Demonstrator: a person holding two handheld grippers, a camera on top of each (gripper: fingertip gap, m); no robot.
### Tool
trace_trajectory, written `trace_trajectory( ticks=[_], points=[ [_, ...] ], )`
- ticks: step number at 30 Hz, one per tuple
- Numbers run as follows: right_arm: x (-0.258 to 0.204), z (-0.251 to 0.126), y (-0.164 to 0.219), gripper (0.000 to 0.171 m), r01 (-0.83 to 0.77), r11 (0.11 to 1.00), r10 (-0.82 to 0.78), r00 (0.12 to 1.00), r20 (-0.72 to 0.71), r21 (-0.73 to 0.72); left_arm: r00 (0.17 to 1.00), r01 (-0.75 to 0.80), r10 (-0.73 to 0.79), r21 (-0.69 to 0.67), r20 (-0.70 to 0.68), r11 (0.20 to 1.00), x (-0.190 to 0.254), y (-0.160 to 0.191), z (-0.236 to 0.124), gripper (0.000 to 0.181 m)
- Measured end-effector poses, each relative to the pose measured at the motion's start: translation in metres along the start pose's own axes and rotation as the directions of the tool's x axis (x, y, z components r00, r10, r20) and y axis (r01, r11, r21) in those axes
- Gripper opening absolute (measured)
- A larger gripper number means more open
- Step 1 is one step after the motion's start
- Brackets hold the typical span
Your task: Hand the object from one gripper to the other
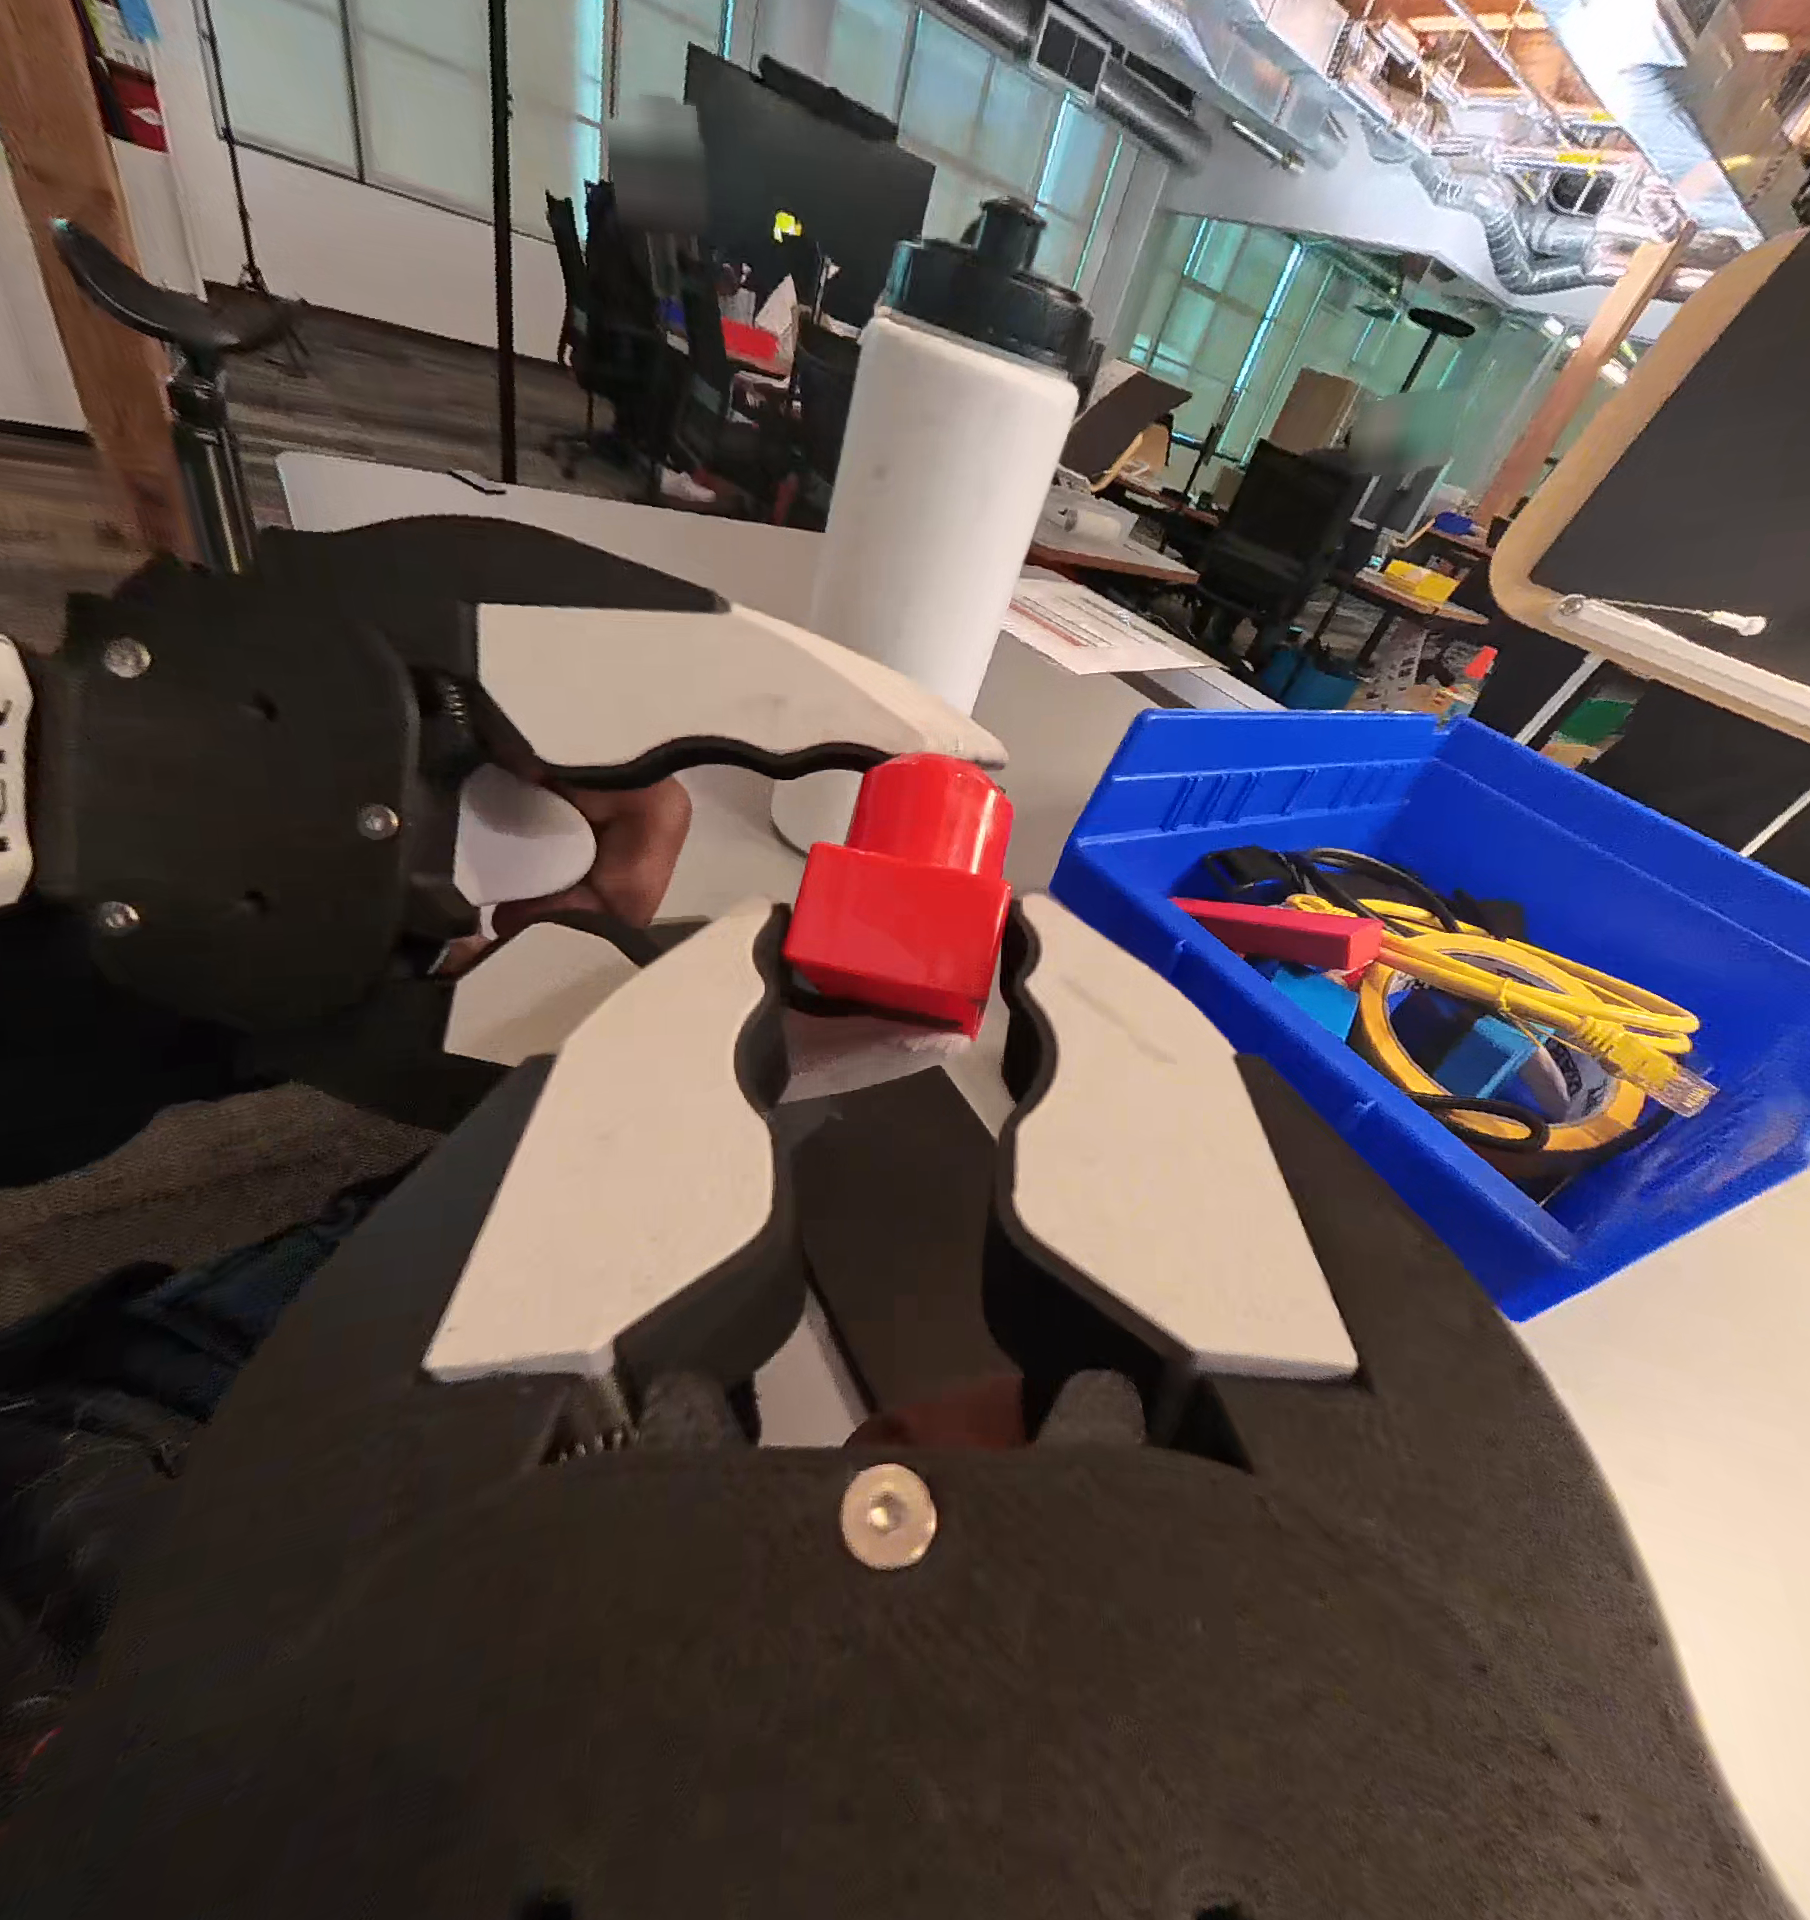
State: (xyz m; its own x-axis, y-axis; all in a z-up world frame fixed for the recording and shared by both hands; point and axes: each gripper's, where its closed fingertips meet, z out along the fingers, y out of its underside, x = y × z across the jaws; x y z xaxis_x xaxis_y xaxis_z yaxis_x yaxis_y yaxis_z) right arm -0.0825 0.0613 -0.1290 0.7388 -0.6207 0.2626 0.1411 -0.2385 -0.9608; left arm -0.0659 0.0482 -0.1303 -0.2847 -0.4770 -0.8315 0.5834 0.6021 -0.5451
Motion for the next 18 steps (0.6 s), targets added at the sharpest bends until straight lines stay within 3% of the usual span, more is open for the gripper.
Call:
trace_trajectory(
  ticks=[2, 6, 9, 12, 18],
  points=[
    [0.001, -0.001, 0.0, 0.039, -0.022, 1.0, 0.022, 1.0, 0.022, -0.003, 0.999, 0.039, -0.039, 0.018, -0.037, 0.999, 0.002, -0.001, -0.001, 0.05],
    [0.029, -0.01, 0.004, 0.039, 0.025, 0.999, -0.027, 0.997, -0.066, -0.039, 0.983, 0.169, -0.165, 0.041, -0.076, 0.985, -0.003, 0.003, -0.003, 0.05],
    [0.053, -0.019, 0.017, 0.038, 0.083, 0.986, -0.101, 0.987, -0.122, -0.146, 0.967, 0.249, -0.247, 0.014, -0.058, 0.969, -0.012, 0.017, -0.002, 0.049],
    [0.062, -0.026, 0.041, 0.038, 0.098, 0.952, -0.129, 0.988, -0.089, -0.289, 0.938, 0.336, -0.339, -0.043, -0.07, 0.941, -0.011, 0.038, 0.001, 0.048],
    [0.073, -0.033, 0.086, 0.039, 0.239, 0.813, -0.311, 0.949, -0.048, -0.531, 0.947, 0.311, -0.315, -0.072, -0.055, 0.948, -0.012, 0.046, 0.003, 0.048]
  ],
)
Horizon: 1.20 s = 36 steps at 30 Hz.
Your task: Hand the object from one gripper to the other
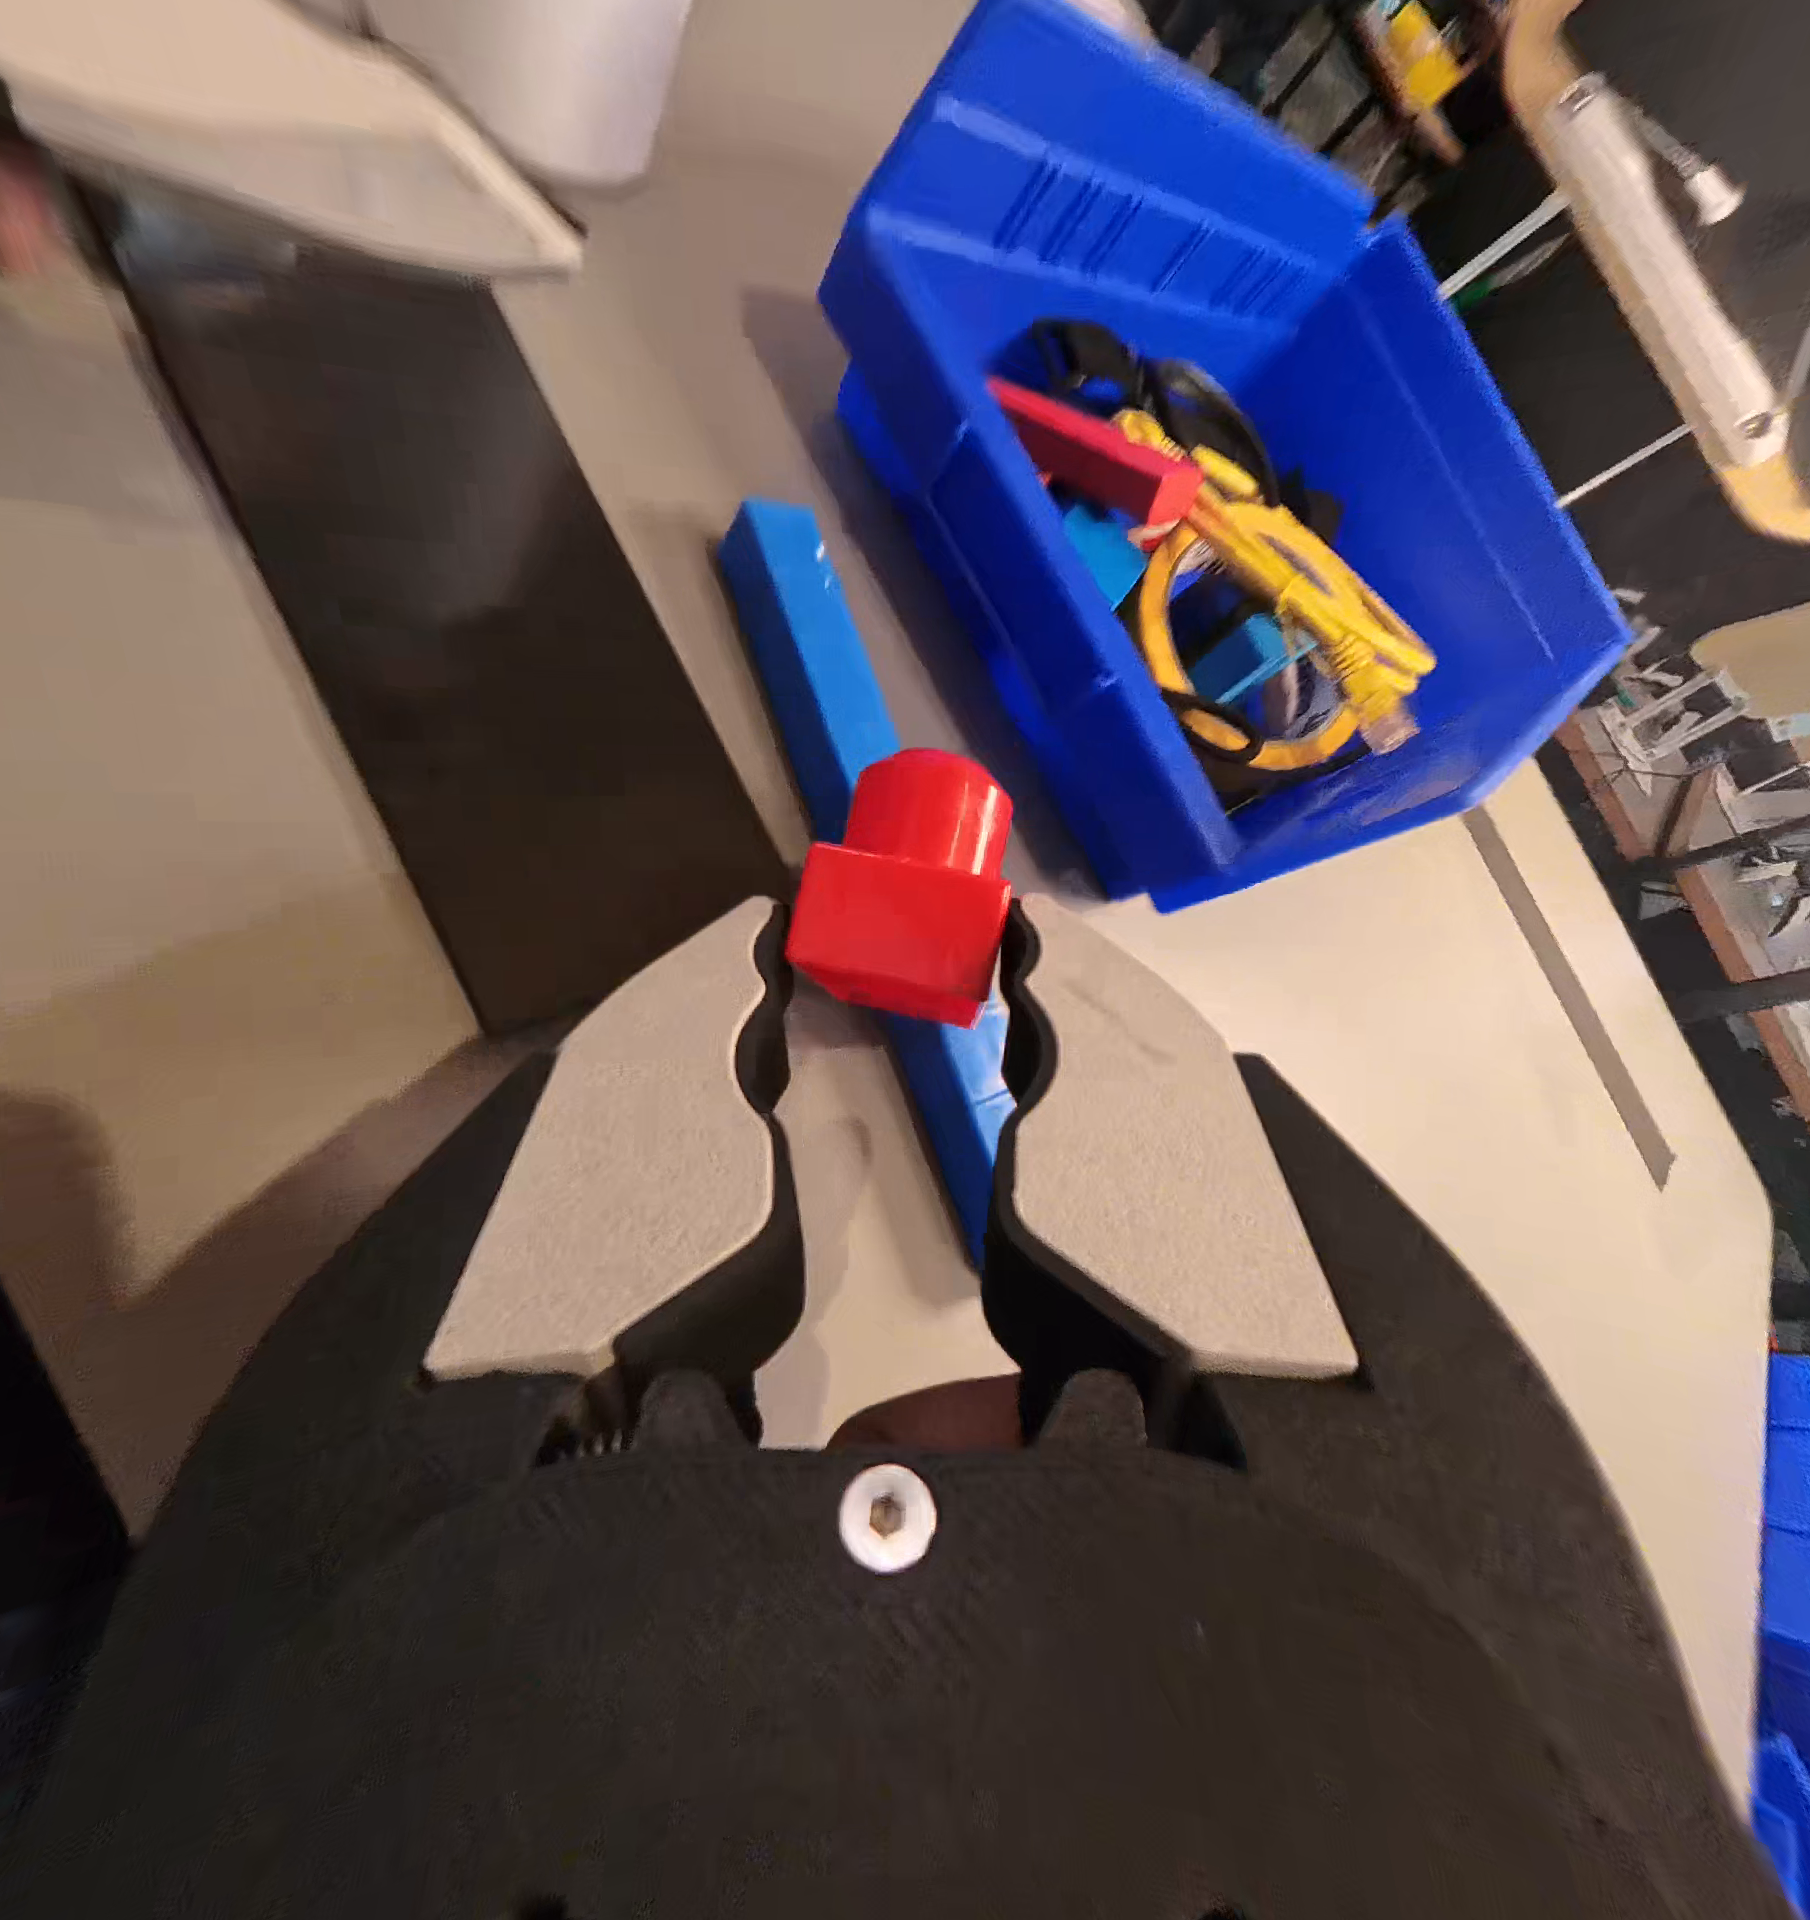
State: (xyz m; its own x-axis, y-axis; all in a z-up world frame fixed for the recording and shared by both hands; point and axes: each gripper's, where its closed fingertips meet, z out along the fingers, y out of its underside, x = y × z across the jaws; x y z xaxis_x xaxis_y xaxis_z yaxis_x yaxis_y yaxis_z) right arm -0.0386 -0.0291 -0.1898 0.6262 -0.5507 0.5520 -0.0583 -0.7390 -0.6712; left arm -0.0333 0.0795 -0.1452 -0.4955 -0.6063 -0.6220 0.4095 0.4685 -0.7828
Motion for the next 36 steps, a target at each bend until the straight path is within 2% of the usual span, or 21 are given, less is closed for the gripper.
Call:
trace_trajectory(
  ticks=[5, 10, 13, 16, 20, 23, 26, 29, 33, 36],
  points=[
    [-0.012, 0.006, 0.001, 0.038, 0.023, 1.0, -0.022, 0.999, 0.032, -0.011, 0.997, -0.073, 0.072, -0.035, -0.019, 0.997, 0.01, 0.005, 0.004, 0.048],
    [-0.026, 0.0, -0.007, 0.049, -0.051, 0.997, 0.042, 0.986, 0.163, 0.051, 0.997, -0.075, 0.074, -0.039, -0.023, 0.996, 0.011, 0.005, 0.004, 0.049],
    [-0.022, -0.009, -0.017, 0.05, -0.102, 0.99, 0.082, 0.978, 0.19, 0.102, 0.998, -0.059, 0.058, -0.036, -0.015, 0.998, 0.008, 0.005, 0.004, 0.048],
    [-0.011, -0.015, -0.022, 0.049, -0.101, 0.986, 0.08, 0.984, 0.158, 0.13, 0.998, -0.059, 0.059, -0.042, -0.004, 0.997, 0.006, 0.006, 0.005, 0.048],
    [0.022, -0.01, -0.043, 0.048, 0.011, 0.986, -0.01, 1.0, -0.008, 0.164, 0.998, -0.051, 0.052, -0.054, 0.019, 0.997, 0.003, 0.007, 0.006, 0.048],
    [0.051, 0.012, -0.064, 0.046, 0.243, 0.964, -0.227, 0.965, -0.133, 0.113, 0.999, -0.04, 0.041, -0.045, 0.032, 0.998, 0.0, 0.006, 0.005, 0.048],
    [0.066, 0.042, -0.084, 0.048, 0.38, 0.923, -0.375, 0.924, -0.076, 0.062, 0.999, -0.008, 0.01, -0.027, 0.045, 1.0, -0.005, 0.004, 0.003, 0.048],
    [0.071, 0.073, -0.094, 0.047, 0.351, 0.936, -0.35, 0.93, 0.108, 0.009, 0.999, 0.015, -0.014, -0.025, 0.041, 1.0, -0.007, 0.004, 0.003, 0.048],
    [0.085, 0.115, -0.093, 0.048, 0.33, 0.935, -0.299, 0.93, 0.212, -0.128, 0.999, 0.016, -0.015, -0.018, 0.04, 1.0, -0.006, 0.003, 0.003, 0.048],
    [0.083, 0.141, -0.078, 0.048, 0.361, 0.898, -0.288, 0.914, 0.285, -0.251, 0.999, 0.026, -0.026, -0.006, 0.041, 1.0, -0.008, 0.002, 0.001, 0.047]
  ],
)
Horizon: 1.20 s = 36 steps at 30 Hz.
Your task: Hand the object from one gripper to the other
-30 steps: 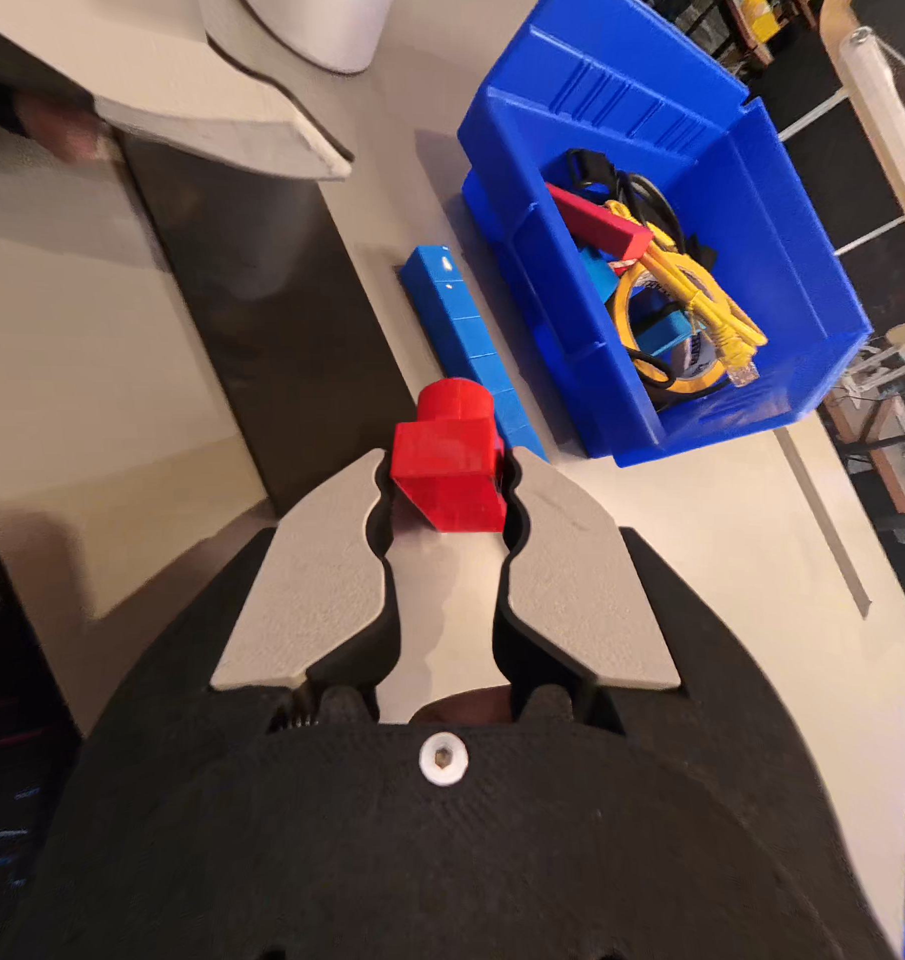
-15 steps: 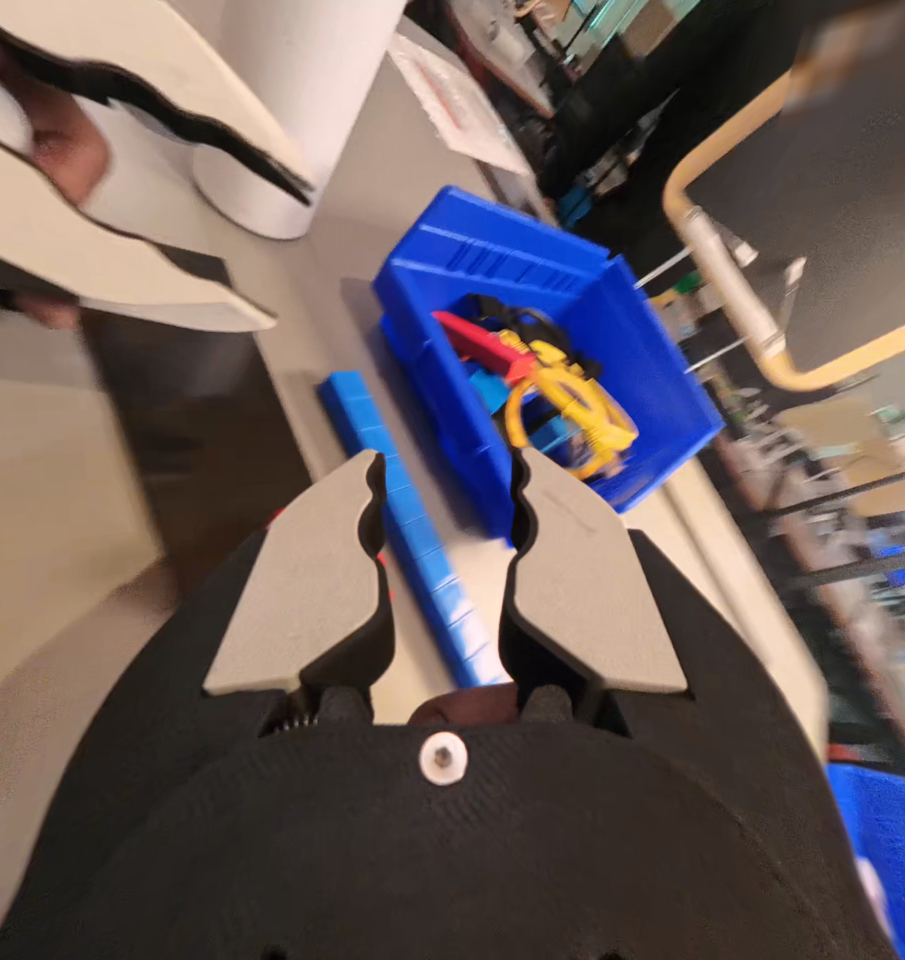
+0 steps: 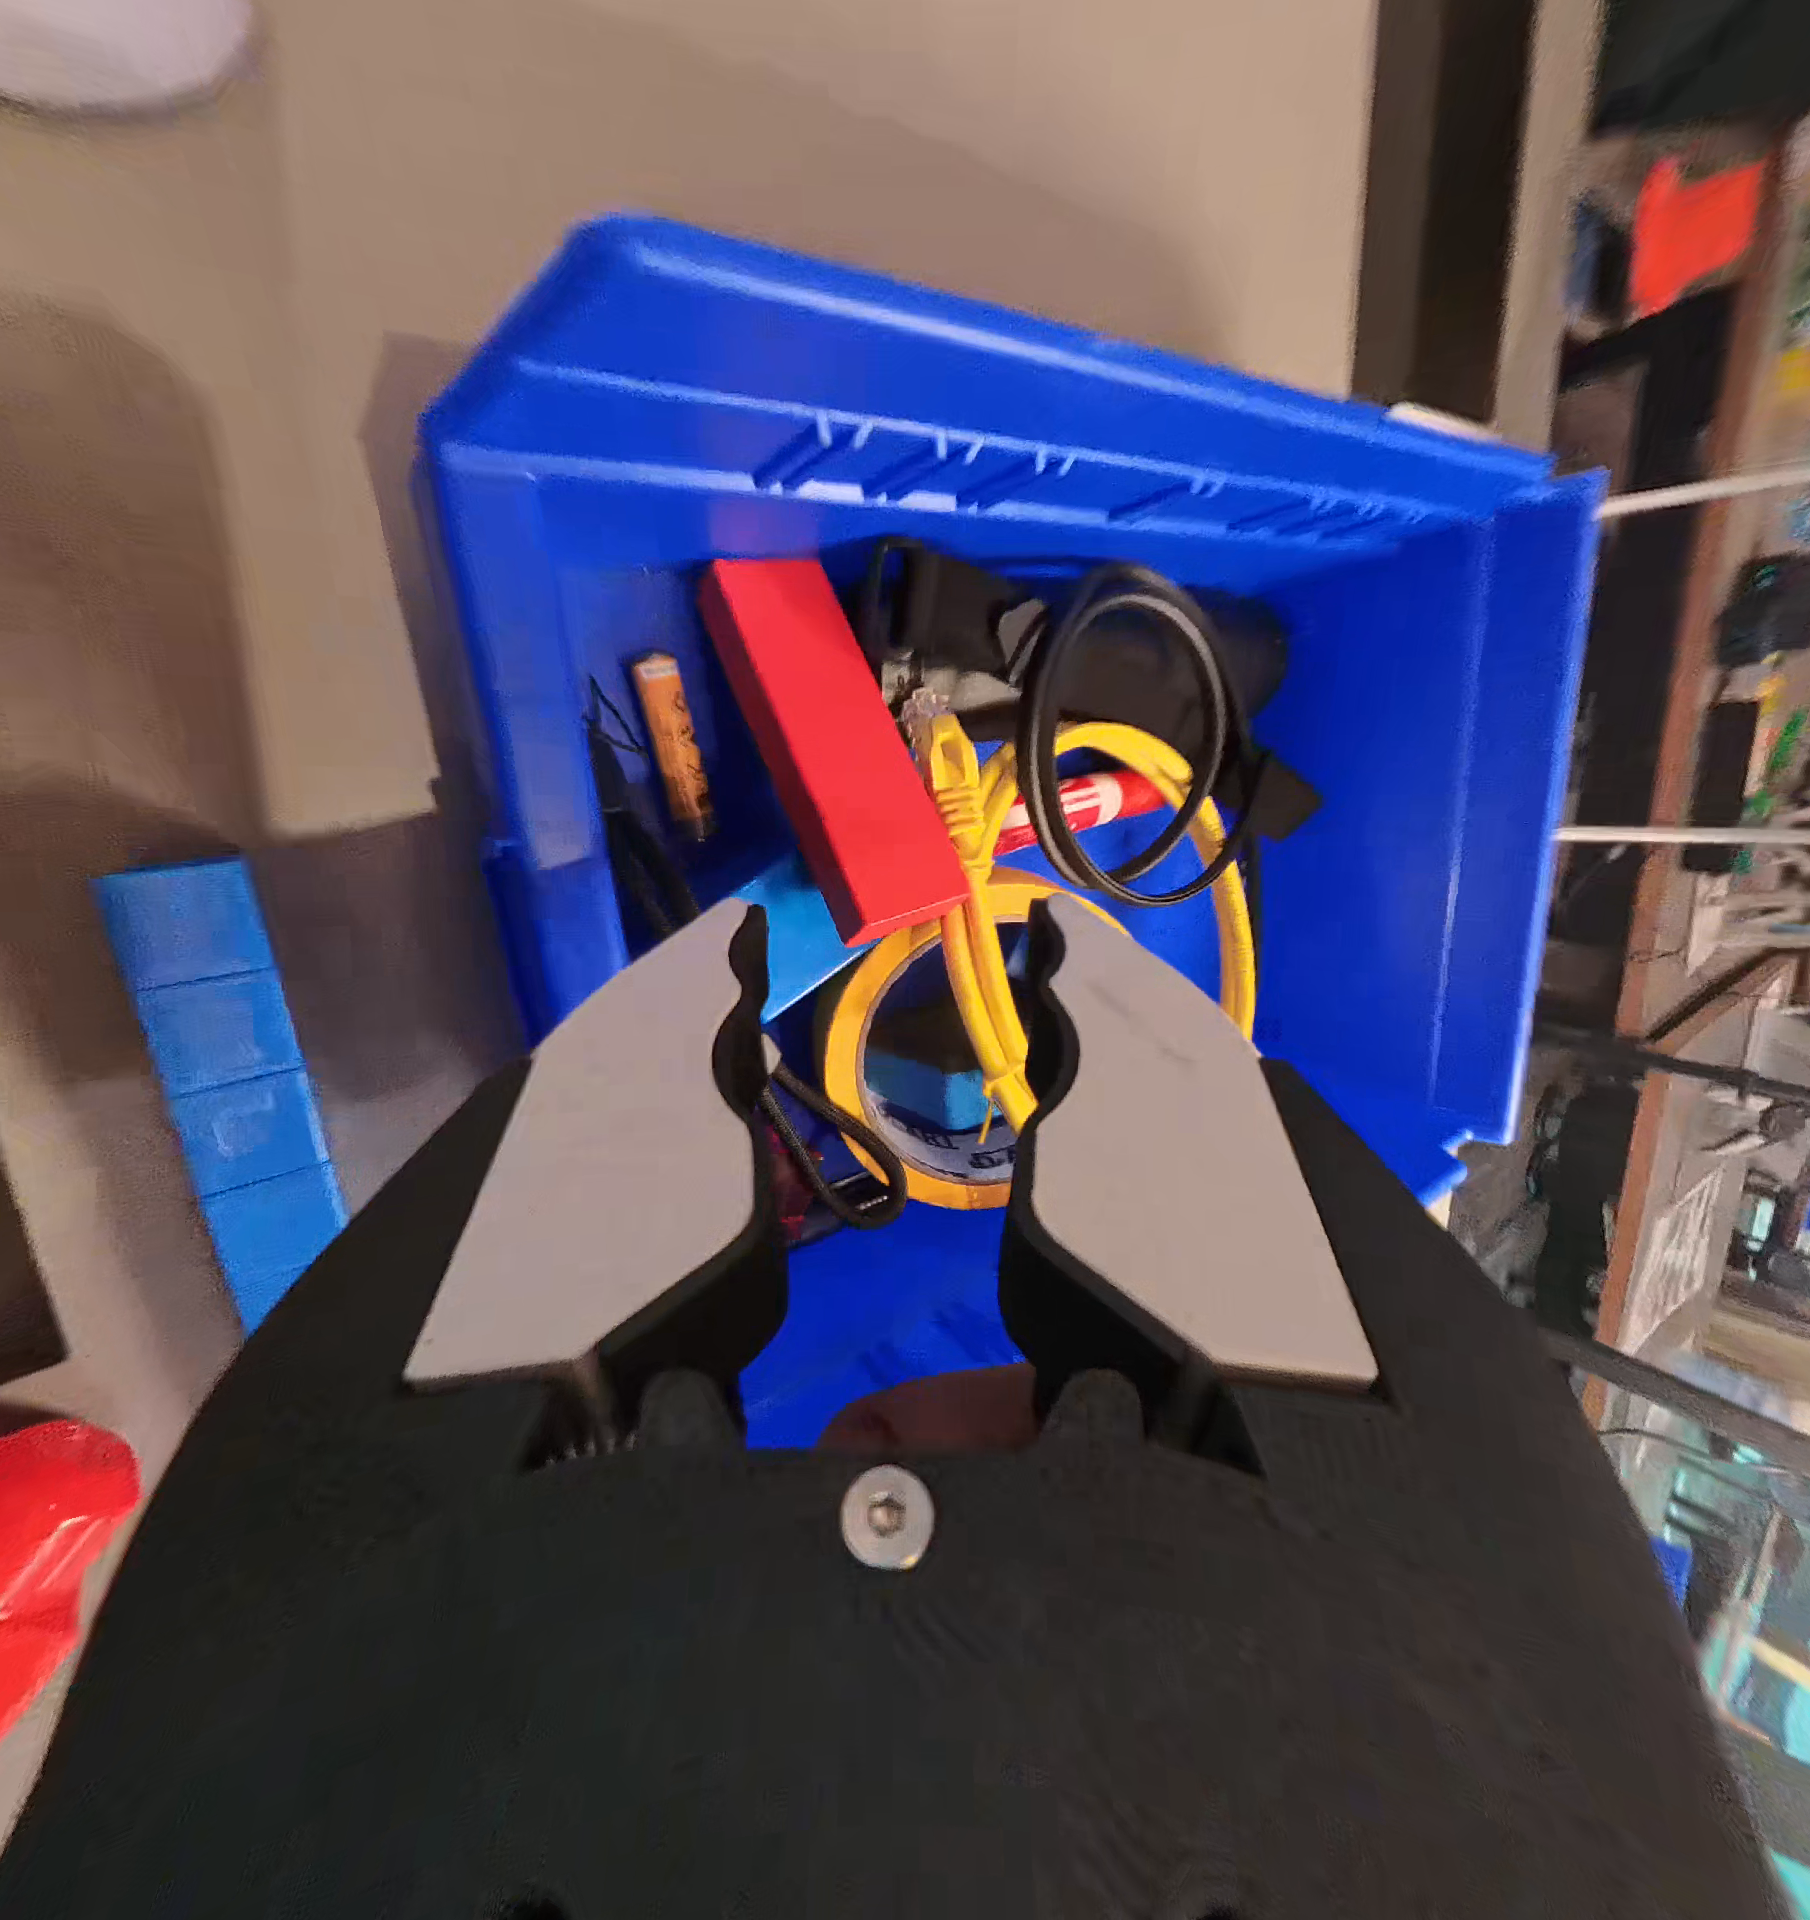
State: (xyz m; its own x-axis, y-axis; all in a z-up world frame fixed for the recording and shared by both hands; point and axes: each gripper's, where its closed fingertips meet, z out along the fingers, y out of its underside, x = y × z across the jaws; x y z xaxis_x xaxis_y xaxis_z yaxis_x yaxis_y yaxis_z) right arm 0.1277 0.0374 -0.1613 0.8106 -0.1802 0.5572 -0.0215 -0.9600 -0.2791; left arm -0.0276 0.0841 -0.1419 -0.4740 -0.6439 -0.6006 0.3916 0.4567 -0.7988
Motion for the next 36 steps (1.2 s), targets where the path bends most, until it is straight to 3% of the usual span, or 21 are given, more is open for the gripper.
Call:
trace_trajectory(
  ticks=[4, 5, 12, 22, 25, 26, 28, 30, 36],
  points=[
    [0.002, 0.032, 0.017, 0.049, -0.001, 0.987, 0.008, 0.999, 0.046, -0.159, 1.0, 0.01, -0.01, 0.009, 0.004, 1.0, -0.002, -0.001, -0.001, 0.047],
    [0.002, 0.037, 0.018, 0.042, -0.003, 0.985, 0.012, 0.999, 0.048, -0.172, 1.0, 0.009, -0.009, 0.01, 0.005, 1.0, -0.002, -0.001, -0.001, 0.047],
    [0.004, 0.033, 0.017, 0.036, -0.005, 0.989, 0.006, 1.0, 0.008, -0.145, 1.0, 0.0, 0.0, 0.01, 0.01, 1.0, -0.001, -0.001, -0.001, 0.046],
    [0.001, -0.062, 0.01, 0.035, -0.113, 0.987, 0.141, 0.954, -0.265, 0.117, 0.999, -0.001, 0.001, -0.006, 0.044, 1.0, -0.005, 0.0, 0.0, 0.046],
    [-0.027, -0.095, 0.005, 0.033, -0.153, 0.946, 0.231, 0.936, -0.266, 0.285, 0.997, -0.028, 0.029, -0.018, 0.072, 0.999, -0.006, 0.001, 0.001, 0.047],
    [-0.038, -0.104, 0.004, 0.02, -0.168, 0.924, 0.264, 0.93, -0.256, 0.343, 0.996, -0.041, 0.043, -0.03, 0.073, 0.999, -0.005, 0.002, 0.002, 0.048],
    [-0.056, -0.119, 0.004, 0.018, -0.208, 0.871, 0.338, 0.911, -0.237, 0.445, 0.995, -0.06, 0.064, -0.053, 0.073, 0.997, -0.001, 0.004, 0.006, 0.05],
    [-0.072, -0.125, 0.009, 0.017, -0.246, 0.831, 0.39, 0.898, -0.207, 0.498, 0.996, -0.082, 0.084, -0.059, 0.041, 0.995, 0.01, 0.001, 0.011, 0.052],
    [-0.088, -0.096, 0.055, 0.017, -0.351, 0.813, 0.48, 0.856, -0.191, 0.465, 0.979, -0.203, 0.204, -0.106, 0.003, 0.973, 0.03, 0.004, 0.018, 0.053]
  ],
)
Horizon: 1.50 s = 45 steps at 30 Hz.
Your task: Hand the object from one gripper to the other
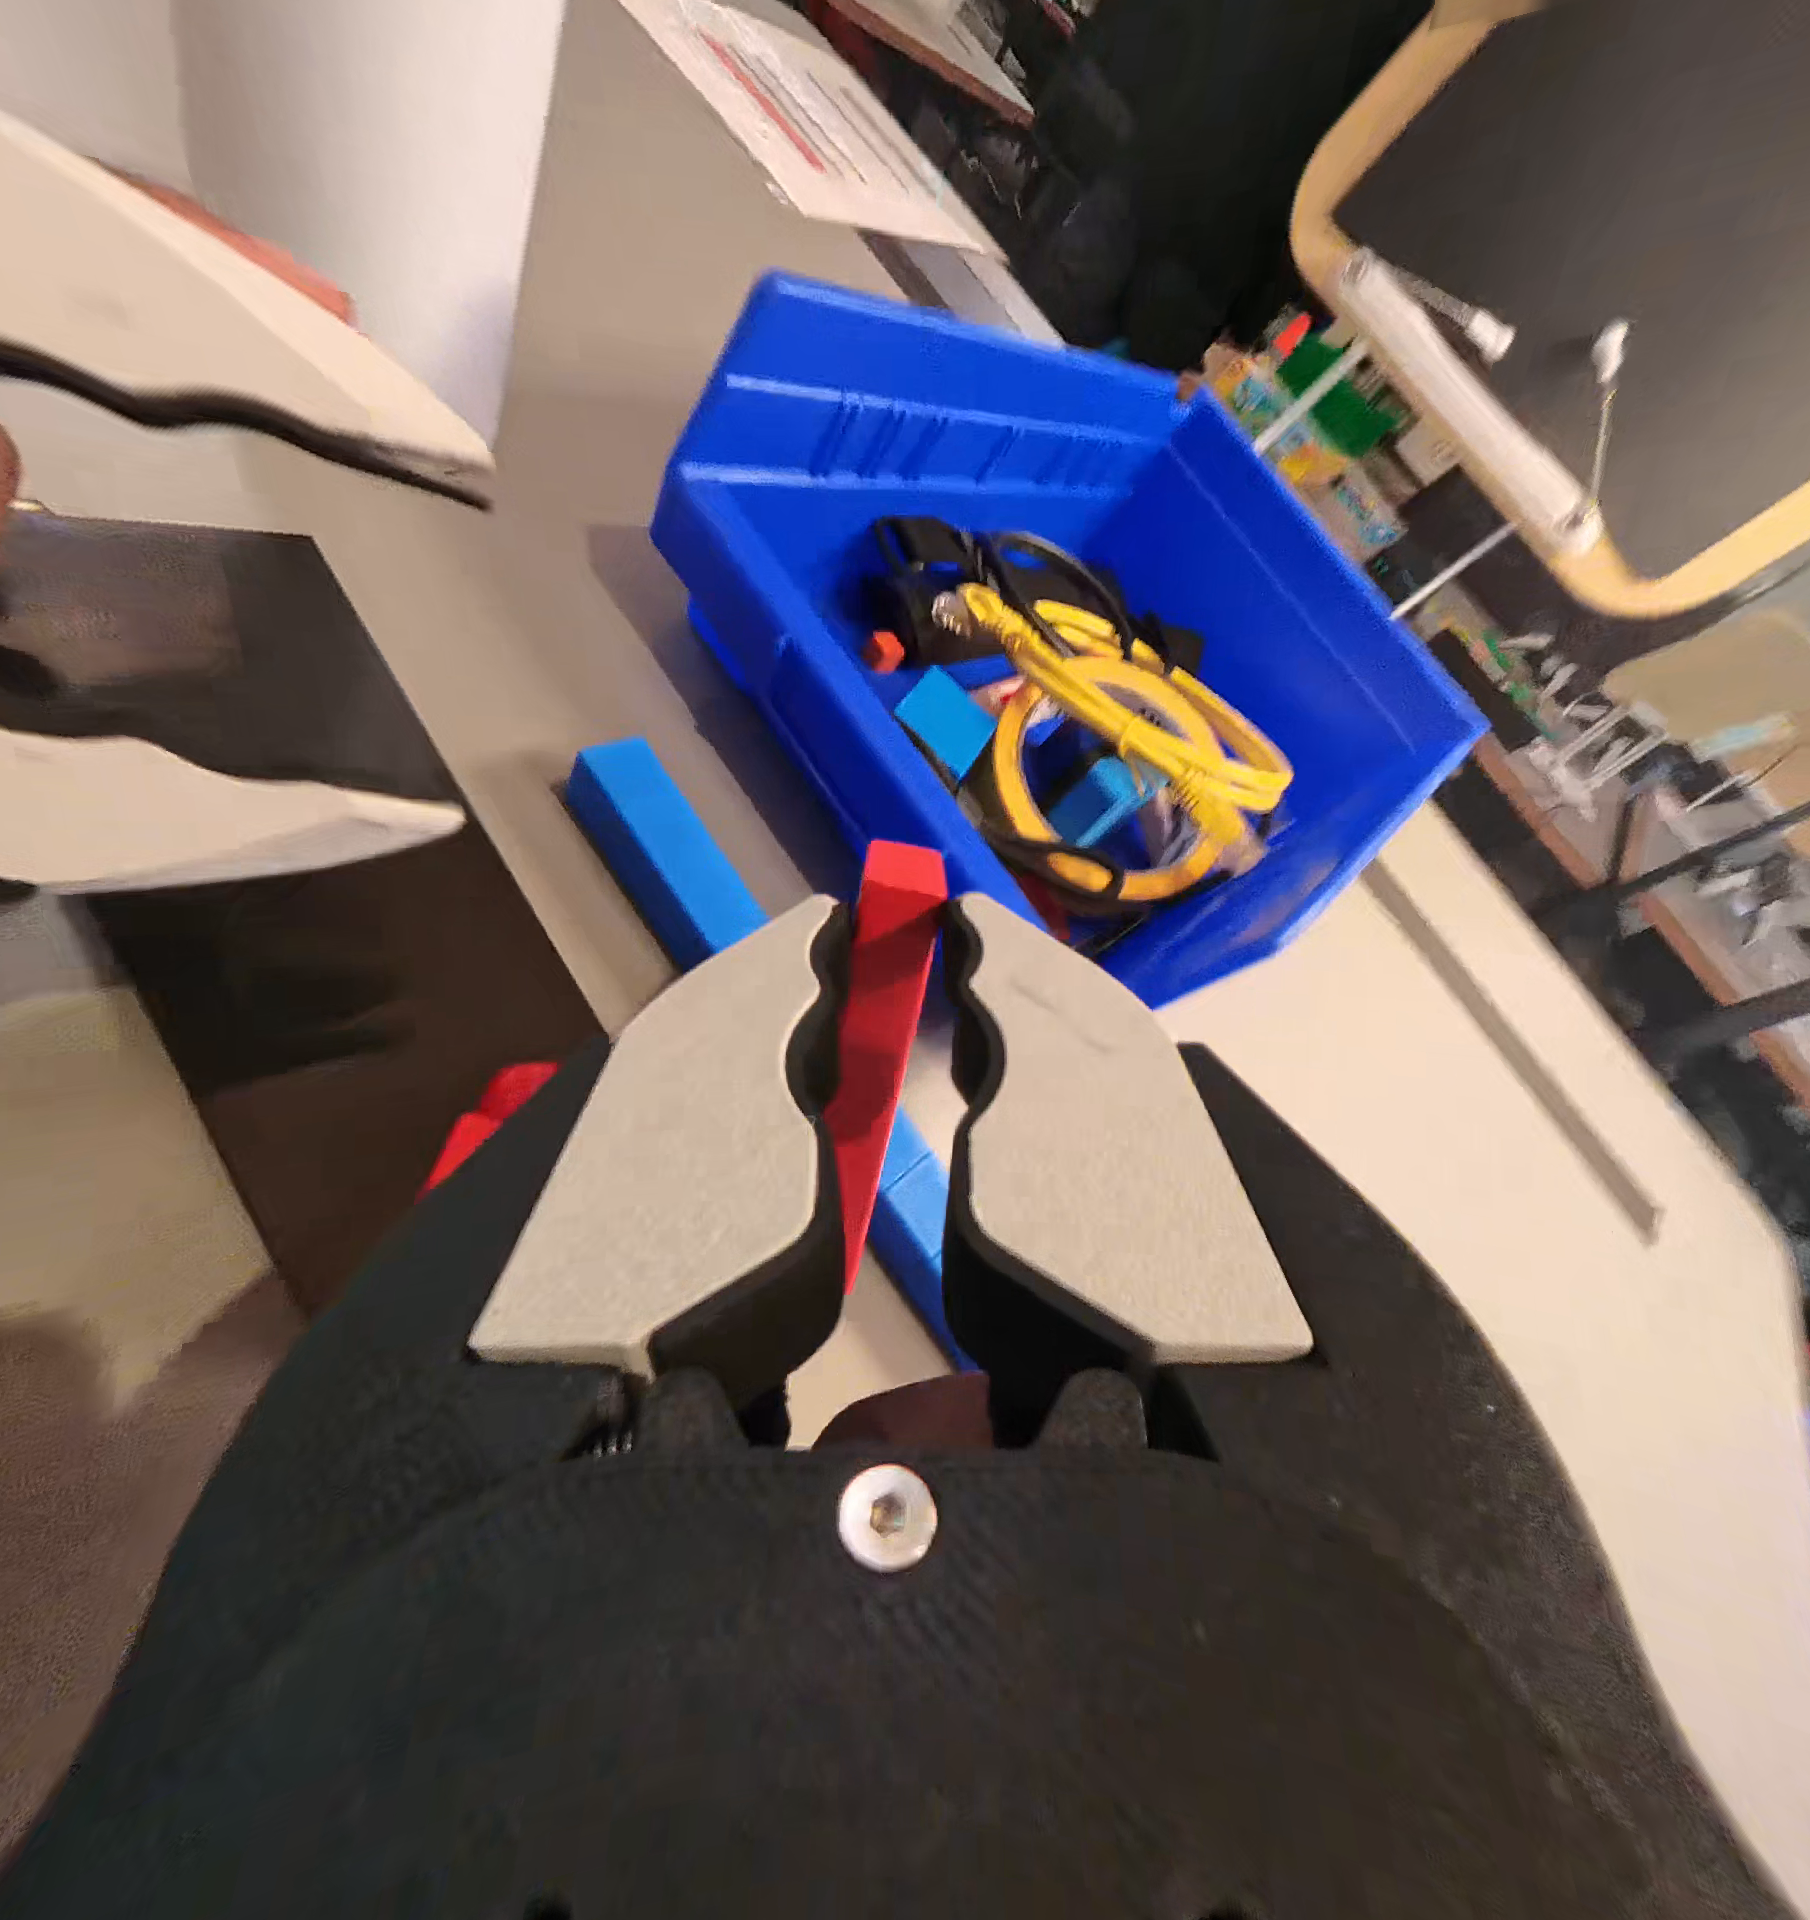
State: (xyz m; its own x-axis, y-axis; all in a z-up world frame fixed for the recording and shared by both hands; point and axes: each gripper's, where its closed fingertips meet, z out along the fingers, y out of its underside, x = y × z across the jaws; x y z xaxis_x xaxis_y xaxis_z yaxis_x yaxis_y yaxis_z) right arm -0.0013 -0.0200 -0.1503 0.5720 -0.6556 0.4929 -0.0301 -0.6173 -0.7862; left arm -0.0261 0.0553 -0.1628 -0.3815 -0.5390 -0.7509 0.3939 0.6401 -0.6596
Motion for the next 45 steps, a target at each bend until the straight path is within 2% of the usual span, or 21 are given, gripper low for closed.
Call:
trace_trajectory(
  ticks=[3, 8, 12, 18, 23, 27, 30, 31, 32, 36, 42, 45],
  points=[
    [-0.003, 0.003, 0.018, 0.013, -0.09, 0.996, 0.09, 0.994, 0.058, 0.0, 1.0, -0.002, 0.002, -0.005, -0.001, 1.0, 0.0, 0.001, 0.001, 0.053],
    [-0.001, 0.001, 0.026, 0.005, -0.082, 0.996, 0.084, 0.994, 0.07, -0.024, 1.0, -0.026, 0.026, -0.007, -0.004, 1.0, 0.003, 0.0, 0.001, 0.053],
    [0.005, -0.012, 0.038, 0.027, -0.063, 0.995, 0.07, 0.994, 0.081, -0.081, 1.0, -0.025, 0.025, 0.011, 0.001, 1.0, 0.003, -0.002, -0.001, 0.052],
    [0.009, -0.043, 0.079, 0.036, -0.095, 0.982, 0.128, 0.971, 0.203, -0.166, 1.0, -0.023, 0.023, 0.018, 0.004, 1.0, 0.002, -0.002, -0.002, 0.052],
    [-0.004, -0.037, 0.097, 0.048, -0.185, 0.963, 0.244, 0.909, 0.337, -0.198, 1.0, -0.031, 0.031, 0.013, -0.002, 0.999, 0.004, -0.002, -0.001, 0.052],
    [-0.015, -0.033, 0.108, 0.05, -0.137, 0.946, 0.246, 0.894, 0.375, -0.294, 1.0, -0.031, 0.031, 0.01, -0.005, 0.999, 0.004, -0.001, -0.001, 0.052],
    [-0.022, -0.032, 0.105, 0.05, -0.134, 0.945, 0.248, 0.887, 0.39, -0.298, 1.0, -0.028, 0.028, 0.012, -0.007, 1.0, 0.004, -0.001, -0.001, 0.052],
    [-0.022, -0.031, 0.105, 0.046, -0.138, 0.943, 0.253, 0.887, 0.387, -0.302, 1.0, -0.028, 0.028, 0.013, -0.009, 1.0, 0.005, -0.002, -0.001, 0.052],
    [-0.023, -0.03, 0.104, 0.036, -0.142, 0.941, 0.258, 0.888, 0.381, -0.306, 1.0, -0.029, 0.029, 0.014, -0.009, 0.999, 0.005, -0.002, -0.001, 0.052],
    [-0.021, -0.026, 0.102, 0.034, -0.123, 0.947, 0.226, 0.91, 0.346, -0.296, 1.0, -0.018, 0.018, 0.031, -0.002, 0.999, 0.003, -0.004, -0.003, 0.051],
    [-0.006, -0.043, 0.069, 0.033, -0.109, 0.984, 0.148, 0.94, 0.309, -0.14, 0.998, 0.061, -0.059, 0.09, -0.021, 0.994, -0.004, -0.01, -0.009, 0.052],
    [-0.003, -0.056, 0.049, 0.033, -0.122, 0.99, 0.138, 0.941, 0.308, -0.069, 0.998, 0.054, -0.047, 0.142, -0.052, 0.988, 0.002, -0.018, -0.012, 0.052]
  ],
)
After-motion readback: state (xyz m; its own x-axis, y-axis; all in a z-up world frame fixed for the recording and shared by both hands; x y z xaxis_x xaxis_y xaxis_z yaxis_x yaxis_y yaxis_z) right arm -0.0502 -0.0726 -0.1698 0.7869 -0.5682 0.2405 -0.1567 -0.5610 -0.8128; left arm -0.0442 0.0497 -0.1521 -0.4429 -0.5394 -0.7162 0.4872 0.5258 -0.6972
